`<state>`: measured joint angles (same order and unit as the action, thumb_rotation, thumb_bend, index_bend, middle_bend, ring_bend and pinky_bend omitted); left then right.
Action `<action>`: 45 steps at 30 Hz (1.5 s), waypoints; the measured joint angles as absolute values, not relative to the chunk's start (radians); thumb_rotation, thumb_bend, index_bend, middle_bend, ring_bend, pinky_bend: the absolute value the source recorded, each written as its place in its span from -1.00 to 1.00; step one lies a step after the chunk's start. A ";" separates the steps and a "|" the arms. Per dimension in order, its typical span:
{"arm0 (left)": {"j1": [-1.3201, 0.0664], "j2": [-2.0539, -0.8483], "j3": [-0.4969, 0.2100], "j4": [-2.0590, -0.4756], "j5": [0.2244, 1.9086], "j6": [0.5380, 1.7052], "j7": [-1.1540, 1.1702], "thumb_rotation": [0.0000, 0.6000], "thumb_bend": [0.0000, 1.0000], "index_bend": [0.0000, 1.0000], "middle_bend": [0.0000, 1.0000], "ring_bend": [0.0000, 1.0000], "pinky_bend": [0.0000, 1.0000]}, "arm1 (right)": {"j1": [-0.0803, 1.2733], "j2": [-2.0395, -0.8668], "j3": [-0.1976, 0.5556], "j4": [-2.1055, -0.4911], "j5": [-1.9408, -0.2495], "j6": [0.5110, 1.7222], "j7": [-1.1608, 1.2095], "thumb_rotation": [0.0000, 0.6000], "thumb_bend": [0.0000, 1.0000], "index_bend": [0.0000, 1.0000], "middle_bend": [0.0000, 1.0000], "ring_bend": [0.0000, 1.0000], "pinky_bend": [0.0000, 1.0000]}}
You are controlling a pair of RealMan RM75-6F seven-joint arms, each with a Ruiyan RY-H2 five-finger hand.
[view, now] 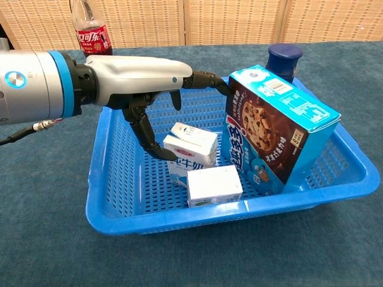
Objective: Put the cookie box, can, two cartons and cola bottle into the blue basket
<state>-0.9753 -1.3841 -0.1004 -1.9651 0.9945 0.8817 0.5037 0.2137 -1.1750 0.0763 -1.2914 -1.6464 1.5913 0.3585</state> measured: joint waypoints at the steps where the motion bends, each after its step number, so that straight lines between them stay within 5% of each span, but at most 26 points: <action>1: -0.974 -1.378 -0.102 -1.968 1.002 0.880 0.492 1.00 -0.69 -1.00 -1.00 -1.00 -0.52 | 0.214 -1.175 0.076 -1.292 -1.647 1.592 0.358 1.00 -0.23 -0.66 -0.77 -0.81 -0.57; 7: -0.943 -1.329 -0.118 -1.985 1.091 0.891 0.381 1.00 -0.73 -1.00 -1.00 -1.00 -0.62 | 0.211 -1.173 0.077 -1.294 -1.646 1.596 0.358 1.00 -0.23 -0.66 -0.77 -0.80 -0.57; 11: -0.899 -1.278 -0.123 -1.999 1.205 0.926 0.272 1.00 -0.93 -1.00 -1.00 -1.00 -0.69 | 0.212 -1.173 0.076 -1.296 -1.648 1.595 0.359 1.00 -0.23 -0.66 -0.77 -0.80 -0.57; 17: -0.765 -1.134 -0.110 -2.019 1.380 1.075 0.082 1.00 -1.00 -1.00 -1.00 -1.00 -0.72 | 0.215 -1.174 0.073 -1.299 -1.654 1.593 0.357 1.00 -0.23 -0.66 -0.77 -0.79 -0.57; 24: -0.615 -1.045 -0.108 -1.955 1.397 1.252 -0.125 1.00 -1.00 -1.00 -1.00 -1.00 -1.00 | 0.218 -1.175 0.070 -1.300 -1.657 1.586 0.355 1.00 -0.23 -0.67 -0.77 -0.78 -0.59; 29: -0.572 -1.066 -0.135 -1.831 1.323 1.286 -0.216 1.00 -1.00 -1.00 -1.00 -1.00 -1.00 | 0.219 -1.179 0.074 -1.295 -1.649 1.582 0.339 1.00 -0.32 -0.70 -0.81 -0.83 -0.76; 34: -0.555 -1.125 -0.179 -1.692 1.216 1.266 -0.313 1.00 -1.00 -1.00 -1.00 -1.00 -1.00 | 0.221 -1.179 0.074 -1.290 -1.644 1.569 0.300 1.00 -0.98 -0.74 -0.89 -0.94 -0.90; 45: -0.603 -1.304 -0.269 -1.363 1.077 1.079 -0.454 1.00 -1.00 -1.00 -1.00 -1.00 -1.00 | 0.218 -1.167 0.072 -1.330 -1.598 1.510 0.197 1.00 -1.00 -0.92 -1.00 -1.00 -1.00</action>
<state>-0.6029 -1.3041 -0.2694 -1.3635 1.0773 1.0790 -0.4544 0.2176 -1.1672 0.0723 -1.3302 -1.5985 1.5100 0.1965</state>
